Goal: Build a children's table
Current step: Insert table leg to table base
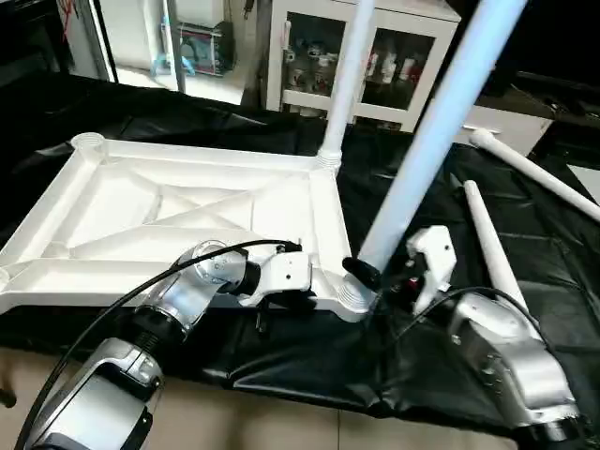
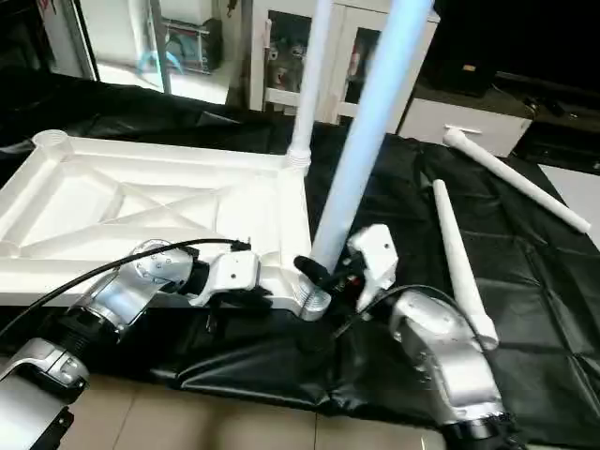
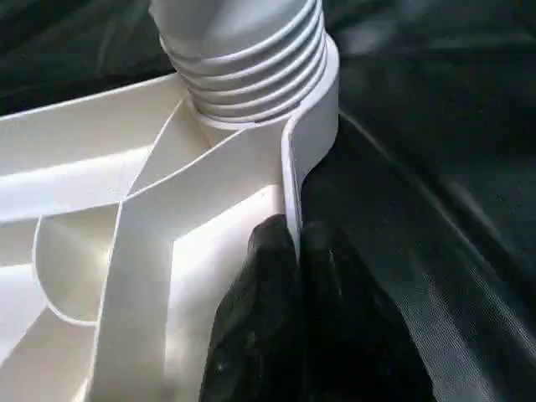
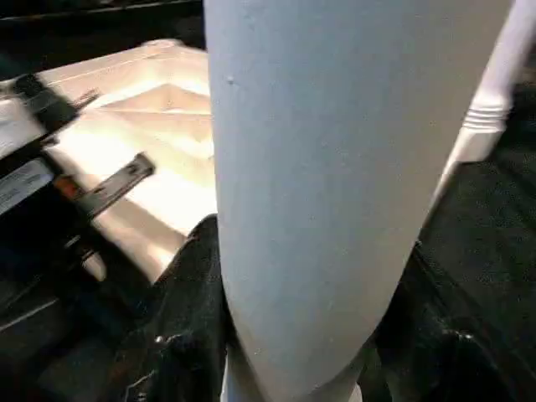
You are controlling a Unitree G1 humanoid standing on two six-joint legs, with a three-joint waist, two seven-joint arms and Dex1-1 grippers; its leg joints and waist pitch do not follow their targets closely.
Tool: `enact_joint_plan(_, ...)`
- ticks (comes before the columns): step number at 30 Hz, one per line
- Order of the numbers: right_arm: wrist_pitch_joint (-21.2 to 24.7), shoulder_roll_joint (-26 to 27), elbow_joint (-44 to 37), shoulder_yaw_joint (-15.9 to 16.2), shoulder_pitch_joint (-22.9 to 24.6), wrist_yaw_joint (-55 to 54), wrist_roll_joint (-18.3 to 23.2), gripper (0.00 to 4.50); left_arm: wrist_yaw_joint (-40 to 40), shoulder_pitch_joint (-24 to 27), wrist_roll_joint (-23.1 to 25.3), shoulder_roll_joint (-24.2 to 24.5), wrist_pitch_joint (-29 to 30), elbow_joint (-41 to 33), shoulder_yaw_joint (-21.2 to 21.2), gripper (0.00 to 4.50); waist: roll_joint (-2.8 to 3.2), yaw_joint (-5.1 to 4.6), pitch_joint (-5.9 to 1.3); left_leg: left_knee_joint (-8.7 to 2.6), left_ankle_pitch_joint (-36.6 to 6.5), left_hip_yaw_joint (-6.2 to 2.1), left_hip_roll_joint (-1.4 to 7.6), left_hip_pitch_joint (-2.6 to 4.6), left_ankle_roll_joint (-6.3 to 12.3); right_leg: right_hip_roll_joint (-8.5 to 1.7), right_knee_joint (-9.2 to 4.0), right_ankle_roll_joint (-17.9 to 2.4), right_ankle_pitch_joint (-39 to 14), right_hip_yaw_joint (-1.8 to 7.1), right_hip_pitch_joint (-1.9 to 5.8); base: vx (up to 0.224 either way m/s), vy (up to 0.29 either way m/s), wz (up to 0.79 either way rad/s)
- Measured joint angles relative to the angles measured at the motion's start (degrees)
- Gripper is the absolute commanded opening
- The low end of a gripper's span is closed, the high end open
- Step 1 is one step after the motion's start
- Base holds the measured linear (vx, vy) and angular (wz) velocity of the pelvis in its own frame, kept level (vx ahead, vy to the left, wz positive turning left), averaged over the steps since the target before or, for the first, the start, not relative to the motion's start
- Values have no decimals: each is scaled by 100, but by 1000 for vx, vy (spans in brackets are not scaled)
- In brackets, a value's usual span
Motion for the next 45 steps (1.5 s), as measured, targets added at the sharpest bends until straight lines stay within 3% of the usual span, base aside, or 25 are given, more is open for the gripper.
enact_joint_plan(1, -6, 107, 98, -4, -133, -229, -54, 183, 131, -8, -1, -73, 93, 1, 64, 0, 16, -42, 19, 0, 0, -23, 0, -2, 0, -9, -27, 1, -19, -46, 17, -60, 34, -7)
enact_joint_plan(3, -14, 311, 311, -9, -376, -701, -151, 183, 408, -74, -1, -182, 310, 70, 176, 0, 110, -132, 96, -22, -1, -82, 2, -12, 0, -13, -124, -18, -44, -150, 91, -30, 17, -3)
enact_joint_plan(5, -117, 445, 595, -19, -635, -1184, -233, 183, 666, -162, -38, -390, 587, 162, 313, 0, 124, -174, 165, -37, 0, -105, 5, -15, 0, -25, -74, -88, -135, -198, 98, -52, 17, -5)
enact_joint_plan(7, -182, 546, 950, -63, -936, -1688, -417, 183, 1034, -301, -52, -689, 839, 308, 448, 0, 81, -156, 244, -65, 0, -49, 15, -20, -1, -27, 76, -148, -208, -172, 60, -84, -52, 12)
enact_joint_plan(8, -291, 614, 1285, -122, -1169, -2092, -554, 183, 1362, -397, -69, -956, 1027, 435, 574, 0, 19, -116, 264, -115, 1, 33, 35, 10, -2, -25, 236, -169, -350, -106, 13, -73, -78, 15)
enact_joint_plan(9, -363, 649, 1536, -199, -1353, -2400, -634, 183, 1614, -503, -94, -1176, 1166, 521, 659, 0, -58, -73, 257, -132, 1, 108, 25, 80, -4, -25, 257, -173, -398, -27, -81, 1, -117, 17)
enact_joint_plan(10, -387, 638, 1822, -306, -1515, -2668, -719, 183, 1719, -617, -248, -1379, 1196, 510, 761, 0, -81, -6, 275, -82, -64, 144, 3, 86, -44, -41, 261, -164, -389, -11, -132, 36, -79, -3)
enact_joint_plan(11, -391, 631, 2123, -421, -1717, -2906, -797, 183, 1877, -781, -349, -1641, 1212, 503, 811, 0, -53, 163, 276, -4, -153, 88, 4, 86, 58, -69, 252, -160, -387, -71, -109, 36, -79, -3)
enact_joint_plan(12, -405, 629, 2374, -548, -1873, -3155, -845, 183, 2135, -1058, -430, -1917, 1233, 499, 862, 0, -2, 275, 264, -5, -145, 18, -11, 104, 47, -71, 243, -154, -383, -116, -96, 0, 0, 0)
enact_joint_plan(15, -494, 722, 2837, -628, -2162, -3501, -857, 183, 2705, -1344, -453, -2226, 1368, 653, 988, 0, 52, 231, 233, -16, -124, 43, 6, 115, 13, -54, 210, -162, -374, -106, -79, 0, 0, 0)
enact_joint_plan(17, -576, 777, 3161, -629, -2348, -3679, -859, 183, 3030, -1412, -433, -2313, 1322, 863, 1065, 0, 45, 153, 235, 39, -124, 46, 6, 109, 14, -55, 208, -172, -346, -94, -62, 0, 0, 0)
enact_joint_plan(25, -882, 957, 3835, -690, -2700, -3871, -973, 183, 3277, -1518, -137, -2146, 1032, 1024, 963, 0, 80, 1, 247, 31, -125, 33, 6, 103, 16, -78, -4, -170, -346, -181, 21, 0, 0, 0)
enact_joint_plan(30, -1041, 980, 4013, -687, -2747, -3870, -975, 183, 3066, -1474, 93, -1816, 1002, 1000, 703, 0, 115, -55, 265, -12, -127, 30, 10, 155, 17, -114, -68, -168, -347, -269, 103, 0, 0, 0)
enact_joint_plan(33, -1127, 1000, 4020, -672, -2760, -3830, -975, 183, 2605, -1070, 188, -1387, 1032, 628, 591, 0, 137, -58, 290, -83, -127, 54, 10, 190, 16, -110, -25, -168, -357, -250, 140, 0, 0, 0)
enact_joint_plan(34, -1166, 1003, 4020, -696, -2748, -3789, -973, 183, 2457, -942, 170, -1266, 1052, 569, 597, 20, 126, -30, 302, -99, -127, 67, 13, 204, 16, -114, 62, -164, -408, -234, 134, -16, -68, 18)
enact_joint_plan(35, -1228, 989, 4021, -747, -2717, -3757, -973, 183, 2259, -809, 107, -1166, 1113, 527, 620, 41, 31, 29, 304, -147, -128, 178, 14, 253, 14, -114, 213, -178, -500, -118, 53, -16, -68, 18)
enact_joint_plan(36, -1249, 964, 4021, -807, -2711, -3727, -972, 183, 2060, -681, -57, -1077, 1194, 424, 720, 41, -38, 57, 316, -146, -135, 221, 4, 300, 3, -114, 235, -172, -498, -63, -26, 44, -121, 27)
enact_joint_plan(37, -1263, 907, 4035, -852, -2715, -3688, -966, 183, 1881, -573, -200, -1033, 1273, 320, 784, 44, -45, 143, 320, -47, -255, 216, 2, 297, 6, -115, 228, -166, -494, -76, -50, 35, -75, 13)
enact_joint_plan(38, -1275, 883, 4056, -894, -2735, -3621, -953, 183, 1709, -486, -341, -979, 1365, 213, 857, 55, -19, 245, 311, -28, -311, 125, 6, 279, 67, -112, 227, -163, -492, -112, -31, 99, -87, -7)
enact_joint_plan(39, -1336, 861, 4061, -935, -2742, -3552, -914, 183, 1553, -459, -497, -973, 1491, 137, 902, 70, -19, 300, 314, -46, -253, 23, -5, 220, 25, -83, 208, -159, -488, -135, -61, 65, -24, -19)
enact_joint_plan(41, -1355, 816, 4084, -998, -2736, -3460, -849, 183, 1412, -450, -655, -1004, 1595, -2, 946, 86, -26, 268, 311, -43, -112, 48, 34, 210, -76, -39, 216, -206, -423, -102, -80, 29, -13, -7)
enact_joint_plan(43, -1357, 802, 4105, -1033, -2733, -3380, -833, 183, 1327, -440, -728, -1014, 1603, -128, 955, 101, -35, 209, 311, 21, -49, 64, 37, 200, -63, -17, 215, -306, -291, -42, -74, 0, 0, 0)
enact_joint_plan(45, -1358, 804, 4106, -1034, -2734, -3277, -792, 183, 1321, -438, -723, -1034, 1631, -137, 970, 123, -42, 137, 307, 32, -51, 62, 34, 200, -60, -17, 191, -304, -293, -40, -64, 0, 0, 0)
